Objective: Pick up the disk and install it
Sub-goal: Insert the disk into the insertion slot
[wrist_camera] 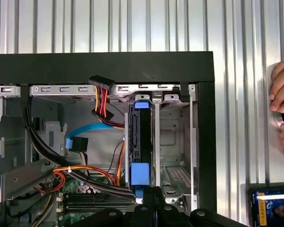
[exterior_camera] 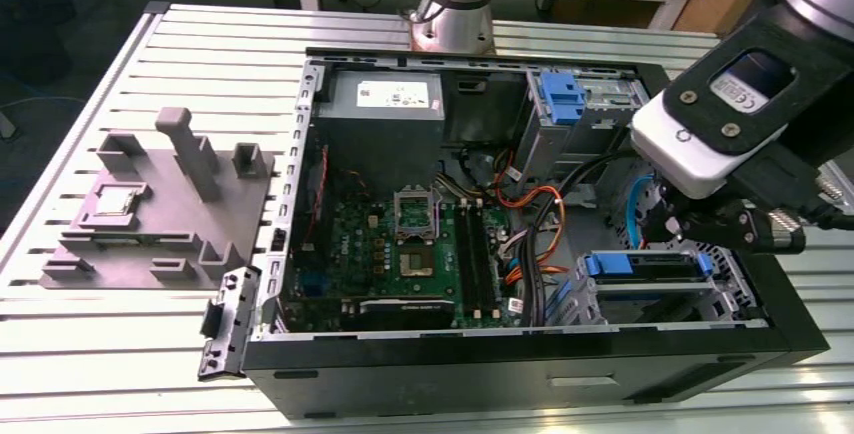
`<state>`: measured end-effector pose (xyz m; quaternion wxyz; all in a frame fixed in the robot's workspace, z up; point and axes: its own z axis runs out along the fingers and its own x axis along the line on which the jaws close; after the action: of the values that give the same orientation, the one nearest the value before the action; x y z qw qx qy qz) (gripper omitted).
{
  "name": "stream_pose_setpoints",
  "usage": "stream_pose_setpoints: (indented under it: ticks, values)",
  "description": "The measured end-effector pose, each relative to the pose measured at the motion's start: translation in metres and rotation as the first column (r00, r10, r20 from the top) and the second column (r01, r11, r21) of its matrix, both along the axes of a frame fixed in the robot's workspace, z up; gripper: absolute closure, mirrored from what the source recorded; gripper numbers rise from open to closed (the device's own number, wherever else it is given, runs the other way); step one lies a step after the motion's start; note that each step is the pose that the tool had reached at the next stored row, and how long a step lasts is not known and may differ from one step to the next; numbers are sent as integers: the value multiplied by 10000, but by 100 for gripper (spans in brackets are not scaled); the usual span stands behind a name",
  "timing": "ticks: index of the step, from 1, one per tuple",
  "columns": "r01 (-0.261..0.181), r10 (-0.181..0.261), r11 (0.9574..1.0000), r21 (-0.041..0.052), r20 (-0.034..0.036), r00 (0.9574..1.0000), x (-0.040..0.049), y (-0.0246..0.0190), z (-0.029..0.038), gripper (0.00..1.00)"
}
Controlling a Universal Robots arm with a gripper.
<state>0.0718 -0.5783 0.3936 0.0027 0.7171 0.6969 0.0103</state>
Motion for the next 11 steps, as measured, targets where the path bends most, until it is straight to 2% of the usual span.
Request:
stream_pose_setpoints:
  ticks: [4, 11]
  values:
    - [0, 0, 10000, 0, 0, 10000, 0, 69, -73, 90]
    - [0, 0, 10000, 0, 0, 10000, 0, 69, -201, 90]
